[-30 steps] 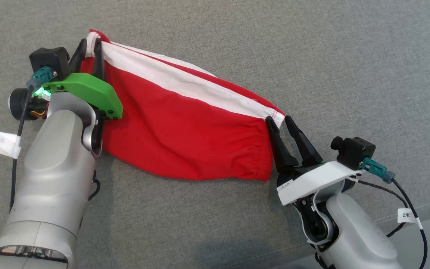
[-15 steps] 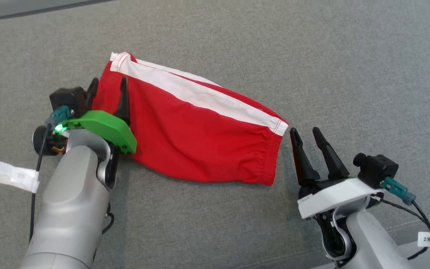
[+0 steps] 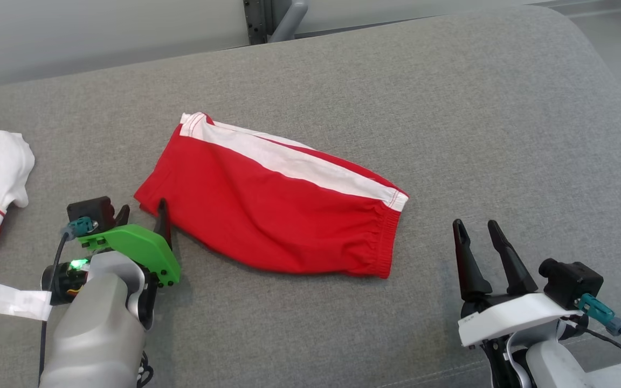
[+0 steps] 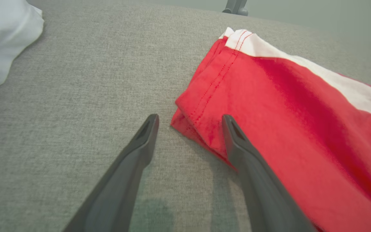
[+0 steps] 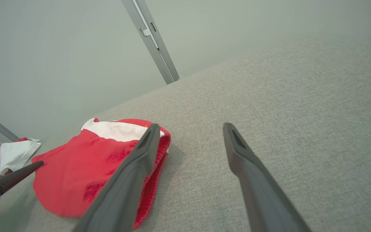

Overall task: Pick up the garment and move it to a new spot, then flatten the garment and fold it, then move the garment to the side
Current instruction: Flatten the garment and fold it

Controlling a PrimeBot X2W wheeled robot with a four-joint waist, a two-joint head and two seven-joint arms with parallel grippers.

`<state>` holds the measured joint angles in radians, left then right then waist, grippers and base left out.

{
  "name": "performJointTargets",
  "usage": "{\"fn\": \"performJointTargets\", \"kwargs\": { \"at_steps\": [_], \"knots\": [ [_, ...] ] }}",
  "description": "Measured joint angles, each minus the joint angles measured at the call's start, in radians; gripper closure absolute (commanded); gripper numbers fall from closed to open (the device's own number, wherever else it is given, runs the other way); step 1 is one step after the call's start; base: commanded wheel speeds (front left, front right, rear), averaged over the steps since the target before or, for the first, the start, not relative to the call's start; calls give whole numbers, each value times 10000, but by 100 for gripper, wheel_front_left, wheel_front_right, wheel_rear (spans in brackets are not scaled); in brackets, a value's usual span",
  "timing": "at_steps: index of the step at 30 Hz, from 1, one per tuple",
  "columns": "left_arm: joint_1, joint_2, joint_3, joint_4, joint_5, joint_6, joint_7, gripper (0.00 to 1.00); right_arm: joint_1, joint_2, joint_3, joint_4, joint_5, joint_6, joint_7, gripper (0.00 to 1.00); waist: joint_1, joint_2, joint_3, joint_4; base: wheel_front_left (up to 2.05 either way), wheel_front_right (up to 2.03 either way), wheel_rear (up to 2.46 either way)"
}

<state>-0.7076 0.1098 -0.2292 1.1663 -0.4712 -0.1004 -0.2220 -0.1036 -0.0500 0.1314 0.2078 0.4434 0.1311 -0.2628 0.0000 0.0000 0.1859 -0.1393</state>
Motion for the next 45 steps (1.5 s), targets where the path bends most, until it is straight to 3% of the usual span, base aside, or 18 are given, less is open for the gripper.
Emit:
{"fn": "performJointTargets", "kwargs": {
  "at_steps": [14,15,16,17,18,27,36,39,45],
  "knots": [
    [-554,282,217,826,-575,-63,1300,2,23,-2,240,-219,115,0,2,0,0,0,257,-805,0,0,0],
    [-554,282,217,826,-575,-63,1300,20,23,-2,240,-219,115,0,2,0,0,0,257,-805,0,0,0],
    [-568,291,203,840,-594,-81,1312,51,23,-2,244,-224,121,0,2,0,0,0,267,-835,0,0,0],
    [-578,295,190,849,-637,-94,1310,56,23,-2,245,-232,123,0,2,0,0,0,271,-860,0,0,0],
    [-583,295,165,855,-652,-94,1254,100,23,0,249,-242,123,0,0,0,0,0,271,-879,0,0,0],
    [-488,138,355,907,-982,-155,341,100,39,0,125,-313,151,0,2,0,0,0,143,-764,0,0,0],
    [754,-324,660,-10,-1528,-238,-355,100,451,0,-345,-259,-4,0,2,0,0,0,-288,-122,0,0,0],
    [1422,-376,809,-717,-1530,-221,-380,100,564,2,-453,-219,-92,0,2,0,0,0,-468,157,0,0,0],
    [3720,-558,1432,-3551,-1344,564,-403,100,839,2,-610,-130,-176,0,2,0,0,0,-888,745,0,0,0]
  ]
}}
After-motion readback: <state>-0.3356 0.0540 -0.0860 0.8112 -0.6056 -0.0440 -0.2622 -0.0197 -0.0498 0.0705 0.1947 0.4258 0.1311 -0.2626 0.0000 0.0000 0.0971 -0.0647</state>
